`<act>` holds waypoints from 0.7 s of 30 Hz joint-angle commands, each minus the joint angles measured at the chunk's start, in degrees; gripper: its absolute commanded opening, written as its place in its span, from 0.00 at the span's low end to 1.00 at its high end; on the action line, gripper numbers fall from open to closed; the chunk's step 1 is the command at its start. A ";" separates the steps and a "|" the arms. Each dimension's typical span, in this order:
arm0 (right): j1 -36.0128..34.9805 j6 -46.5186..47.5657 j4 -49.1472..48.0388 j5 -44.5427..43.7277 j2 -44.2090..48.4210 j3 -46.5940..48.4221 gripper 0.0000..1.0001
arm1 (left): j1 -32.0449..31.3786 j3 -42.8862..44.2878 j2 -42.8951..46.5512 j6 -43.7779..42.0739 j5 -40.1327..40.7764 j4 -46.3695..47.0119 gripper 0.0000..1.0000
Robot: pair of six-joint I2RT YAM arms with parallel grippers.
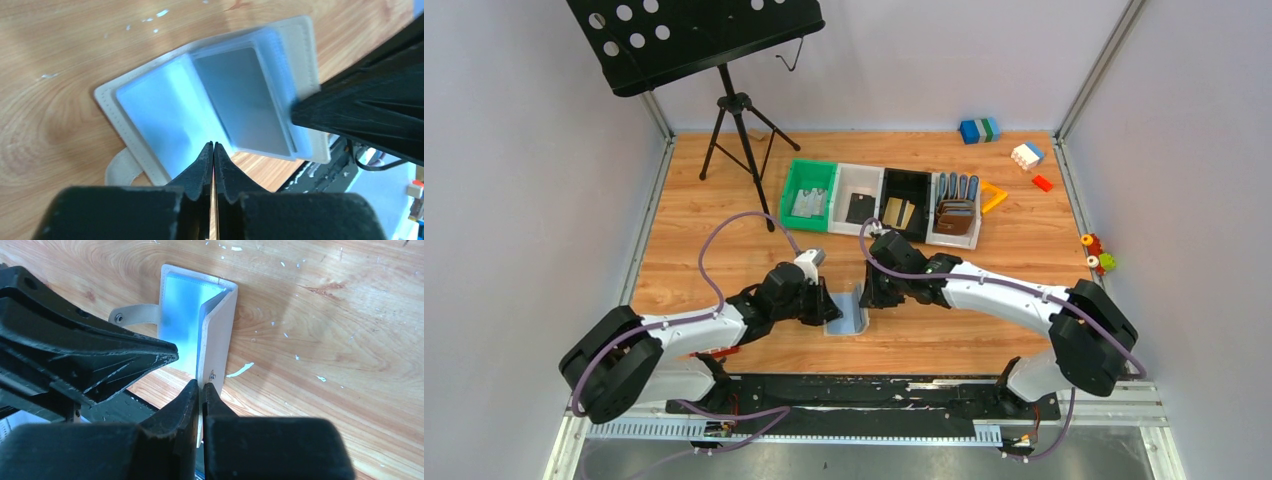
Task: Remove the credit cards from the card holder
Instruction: Remove the credit card from the card holder.
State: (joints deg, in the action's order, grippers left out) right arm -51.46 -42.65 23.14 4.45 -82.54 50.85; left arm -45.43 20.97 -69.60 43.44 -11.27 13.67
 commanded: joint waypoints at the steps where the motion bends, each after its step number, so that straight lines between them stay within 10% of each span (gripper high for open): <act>1: -1.79 1.29 2.14 -3.61 -1.98 4.36 0.00 | 0.60 1.80 -2.51 -2.41 0.95 -3.24 0.03; 21: -3.91 2.38 7.13 -8.89 -4.29 8.66 0.00 | 0.60 4.34 -6.90 -4.45 1.01 -4.82 0.00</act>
State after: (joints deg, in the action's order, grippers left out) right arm -55.07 -41.63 29.63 -2.66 -86.30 56.66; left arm -44.95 23.97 -76.69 40.58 -11.42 10.37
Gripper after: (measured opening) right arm 0.056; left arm 0.006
